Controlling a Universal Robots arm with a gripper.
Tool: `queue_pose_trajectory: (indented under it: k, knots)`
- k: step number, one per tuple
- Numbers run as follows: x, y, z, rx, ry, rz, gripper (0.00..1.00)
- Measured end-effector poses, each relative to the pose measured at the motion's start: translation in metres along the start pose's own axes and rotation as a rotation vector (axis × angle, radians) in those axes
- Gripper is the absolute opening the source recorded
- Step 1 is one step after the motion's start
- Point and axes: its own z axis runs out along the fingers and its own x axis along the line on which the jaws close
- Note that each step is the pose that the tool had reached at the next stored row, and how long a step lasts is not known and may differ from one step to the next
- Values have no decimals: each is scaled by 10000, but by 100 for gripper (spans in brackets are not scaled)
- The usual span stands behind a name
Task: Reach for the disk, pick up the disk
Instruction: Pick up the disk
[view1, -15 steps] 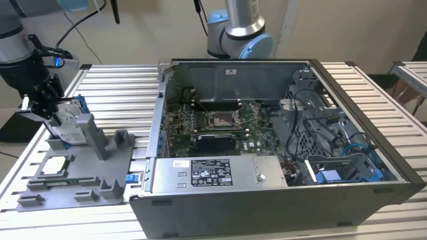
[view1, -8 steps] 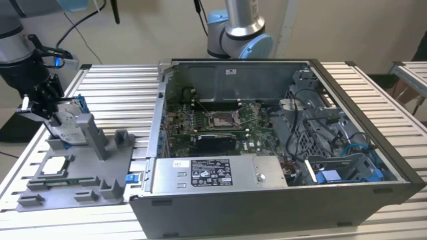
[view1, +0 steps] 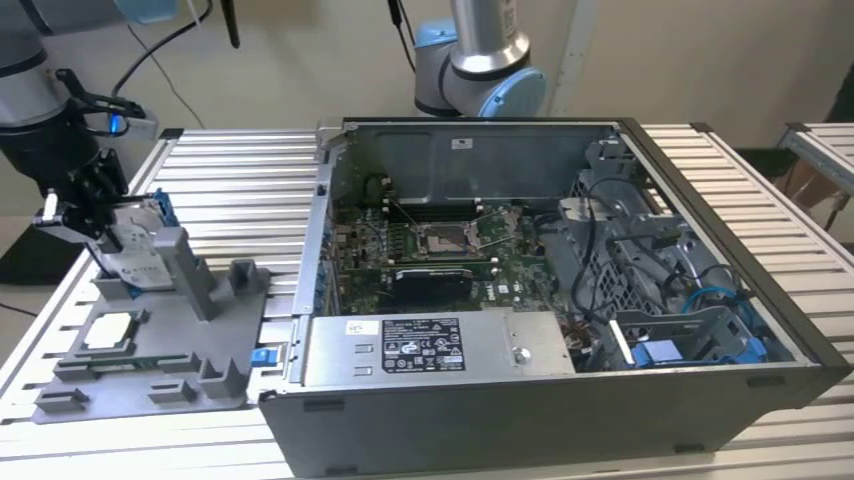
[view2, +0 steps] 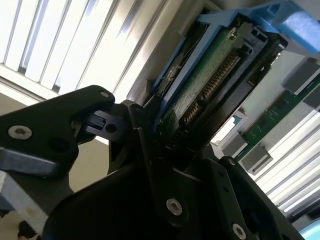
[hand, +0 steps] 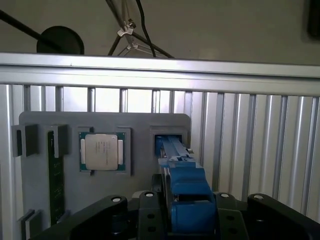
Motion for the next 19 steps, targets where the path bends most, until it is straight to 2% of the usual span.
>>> queue_pose_trajectory:
  k: [2, 9, 19]
  knots:
    - [-1, -1, -1, 0, -41, 1, 0]
    - [-2, -1, -28, 2, -46, 2, 0]
    - [-4, -1, -174, -1, -29, 1, 0]
